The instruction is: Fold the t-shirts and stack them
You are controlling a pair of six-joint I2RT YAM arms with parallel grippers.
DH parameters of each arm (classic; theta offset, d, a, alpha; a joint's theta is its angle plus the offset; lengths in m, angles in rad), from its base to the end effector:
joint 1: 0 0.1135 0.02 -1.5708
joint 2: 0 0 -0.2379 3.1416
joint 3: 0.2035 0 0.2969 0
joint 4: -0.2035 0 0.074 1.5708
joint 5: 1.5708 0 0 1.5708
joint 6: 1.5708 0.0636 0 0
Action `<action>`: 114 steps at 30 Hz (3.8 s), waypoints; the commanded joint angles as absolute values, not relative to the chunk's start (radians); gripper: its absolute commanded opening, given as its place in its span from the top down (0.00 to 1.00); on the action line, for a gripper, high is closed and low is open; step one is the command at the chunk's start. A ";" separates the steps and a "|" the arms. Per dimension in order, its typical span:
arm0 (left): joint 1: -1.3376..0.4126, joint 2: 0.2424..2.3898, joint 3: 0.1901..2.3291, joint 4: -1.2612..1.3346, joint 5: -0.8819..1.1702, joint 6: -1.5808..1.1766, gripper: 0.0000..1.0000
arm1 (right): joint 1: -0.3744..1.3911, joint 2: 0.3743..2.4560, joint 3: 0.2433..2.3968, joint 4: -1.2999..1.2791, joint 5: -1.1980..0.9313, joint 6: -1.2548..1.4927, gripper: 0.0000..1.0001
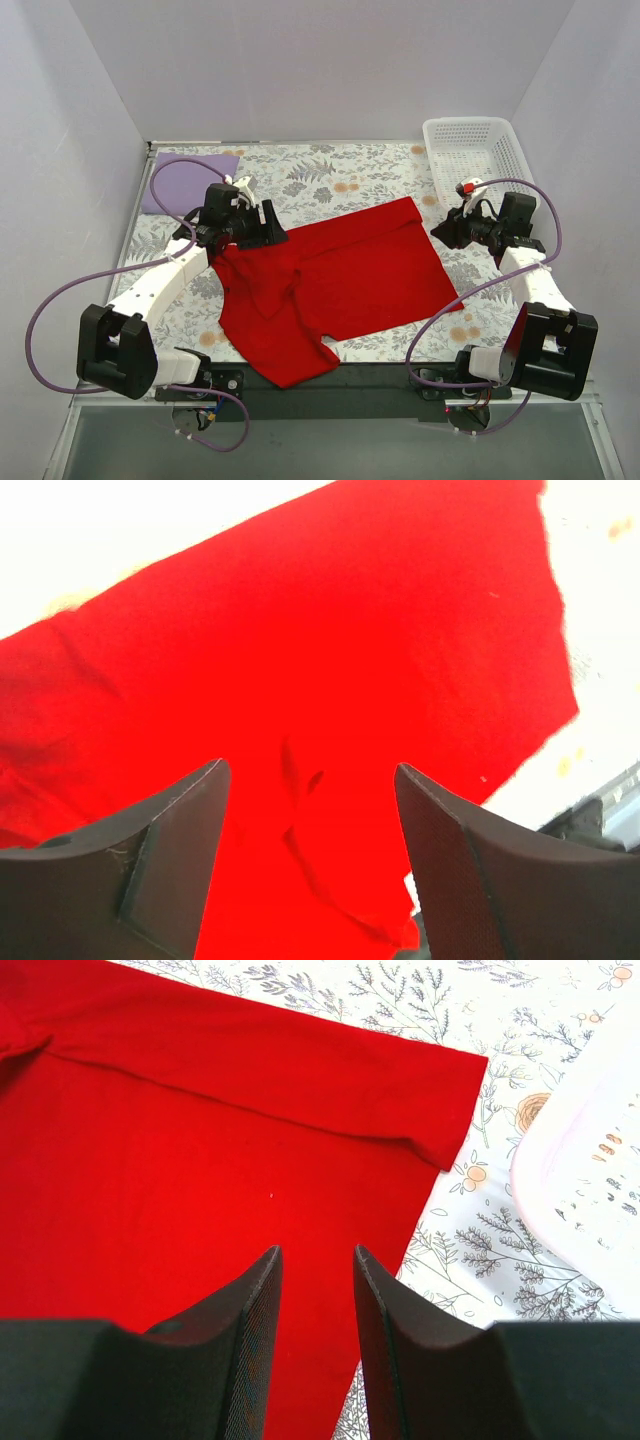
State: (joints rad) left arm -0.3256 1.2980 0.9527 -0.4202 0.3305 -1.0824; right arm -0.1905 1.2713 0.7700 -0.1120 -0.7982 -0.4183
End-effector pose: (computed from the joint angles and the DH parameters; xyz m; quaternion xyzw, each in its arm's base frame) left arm 0.3217 -0.1304 0.2077 -0.2754 0.8671 -0.3655 0.1967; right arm 0.3331 -0.0179 0.1856 -0.2708 0.7922 0.2018 0.5083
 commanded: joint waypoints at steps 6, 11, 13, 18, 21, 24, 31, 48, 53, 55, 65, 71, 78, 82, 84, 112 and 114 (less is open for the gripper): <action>0.021 1.227 0.773 -0.315 0.276 -1.331 0.47 | -0.207 1.278 0.770 -0.127 -0.845 -0.420 0.58; 0.165 1.267 0.738 -0.236 0.229 -1.463 0.53 | -0.209 1.287 0.773 -0.132 -0.854 -0.422 0.58; 0.186 1.310 0.750 -0.230 0.210 -1.483 0.55 | -0.210 1.287 0.775 -0.135 -0.856 -0.423 0.58; 0.212 1.454 0.819 -0.227 0.230 -1.442 0.56 | -0.213 1.287 0.773 -0.138 -0.867 -0.428 0.58; 0.213 1.532 0.857 -0.236 0.285 -1.402 0.56 | -0.213 1.292 0.772 -0.141 -0.870 -0.429 0.58; 0.213 1.587 0.882 -0.239 0.347 -1.373 0.55 | -0.215 1.296 0.775 -0.146 -0.876 -0.431 0.58; 0.213 1.669 0.919 -0.265 0.423 -1.318 0.56 | -0.216 1.302 0.776 -0.149 -0.877 -0.434 0.58; 0.213 1.625 0.945 -0.425 0.333 -1.201 0.80 | -0.218 1.302 0.778 -0.153 -0.881 -0.436 0.58; 0.213 1.520 0.930 -0.408 0.255 -1.221 0.80 | -0.219 1.308 0.778 -0.155 -0.884 -0.436 0.58; 0.213 1.494 0.925 -0.402 0.249 -1.227 0.81 | -0.222 1.309 0.779 -0.156 -0.884 -0.436 0.58; 0.215 1.506 0.899 -0.410 0.287 -1.213 0.77 | -0.227 1.310 0.781 -0.166 -0.896 -0.440 0.58; 0.221 1.509 0.850 -0.420 0.223 -1.192 0.74 | -0.227 1.318 0.785 -0.172 -0.900 -0.443 0.58; 0.221 1.542 0.836 -0.425 0.221 -1.134 0.77 | -0.227 1.322 0.788 -0.176 -0.907 -0.445 0.58; 0.222 1.601 0.863 -0.445 0.218 -1.108 0.76 | -0.229 1.322 0.788 -0.178 -0.908 -0.446 0.58; 0.224 1.621 0.870 -0.449 0.213 -1.100 0.75 | -0.229 1.324 0.790 -0.179 -0.907 -0.448 0.58; 0.233 1.675 0.957 -0.460 0.020 -1.120 0.96 | -0.235 1.348 0.801 -0.206 -0.913 -0.460 0.58; 0.233 1.651 0.953 -0.456 0.014 -1.115 0.96 | -0.235 1.353 0.802 -0.210 -0.914 -0.463 0.58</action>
